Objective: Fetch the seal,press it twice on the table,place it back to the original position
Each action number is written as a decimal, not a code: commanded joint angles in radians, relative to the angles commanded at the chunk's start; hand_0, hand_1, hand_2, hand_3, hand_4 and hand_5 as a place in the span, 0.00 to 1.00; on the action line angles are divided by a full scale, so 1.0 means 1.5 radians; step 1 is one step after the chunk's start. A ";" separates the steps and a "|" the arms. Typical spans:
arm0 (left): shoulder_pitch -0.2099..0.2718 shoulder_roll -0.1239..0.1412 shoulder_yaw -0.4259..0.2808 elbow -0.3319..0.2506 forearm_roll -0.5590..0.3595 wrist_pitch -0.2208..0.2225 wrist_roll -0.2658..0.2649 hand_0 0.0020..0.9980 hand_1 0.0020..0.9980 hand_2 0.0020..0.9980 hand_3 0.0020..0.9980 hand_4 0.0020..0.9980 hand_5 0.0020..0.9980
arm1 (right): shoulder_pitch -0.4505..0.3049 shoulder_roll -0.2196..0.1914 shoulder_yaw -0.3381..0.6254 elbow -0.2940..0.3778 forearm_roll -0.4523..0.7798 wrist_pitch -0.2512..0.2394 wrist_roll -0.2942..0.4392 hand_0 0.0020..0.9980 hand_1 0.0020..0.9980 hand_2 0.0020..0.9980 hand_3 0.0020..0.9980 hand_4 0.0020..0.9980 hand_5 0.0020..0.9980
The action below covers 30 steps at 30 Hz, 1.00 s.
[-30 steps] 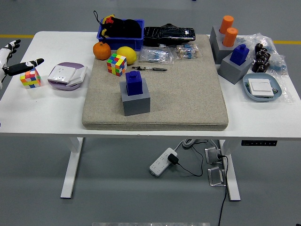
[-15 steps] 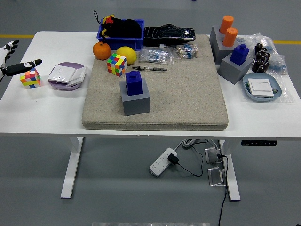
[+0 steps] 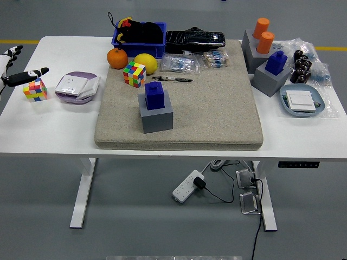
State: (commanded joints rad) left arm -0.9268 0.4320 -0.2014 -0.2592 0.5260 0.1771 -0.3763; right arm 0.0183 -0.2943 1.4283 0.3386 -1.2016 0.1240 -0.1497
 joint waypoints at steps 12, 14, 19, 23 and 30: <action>-0.001 -0.004 0.012 0.001 -0.006 0.000 0.001 0.94 0.99 1.00 0.96 0.94 0.43 | -0.002 0.002 0.005 0.000 0.000 -0.001 0.000 0.83 0.73 0.70 0.71 0.74 0.51; -0.001 -0.004 0.011 0.001 -0.006 0.000 0.001 0.94 0.99 1.00 0.96 0.94 0.43 | -0.002 0.003 0.006 0.000 -0.001 0.000 0.000 0.83 0.73 0.70 0.71 0.74 0.51; -0.001 -0.003 0.008 0.002 -0.006 0.000 0.001 0.94 0.99 1.00 0.96 0.94 0.43 | -0.003 0.004 0.007 0.001 0.000 -0.001 0.001 0.83 0.73 0.70 0.71 0.74 0.51; -0.003 -0.003 0.007 0.002 -0.006 -0.001 0.001 0.94 0.99 1.00 0.96 0.94 0.43 | -0.002 0.003 0.005 0.001 0.001 0.000 0.001 0.83 0.73 0.70 0.71 0.74 0.51; -0.004 -0.003 0.007 0.003 -0.008 -0.001 0.002 0.94 0.99 1.00 0.96 0.94 0.43 | -0.002 0.003 0.007 0.001 0.001 0.000 0.000 0.83 0.73 0.70 0.71 0.74 0.51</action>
State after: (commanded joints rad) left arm -0.9325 0.4280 -0.1903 -0.2544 0.5141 0.1752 -0.3733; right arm 0.0153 -0.2891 1.4391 0.3393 -1.2000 0.1237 -0.1498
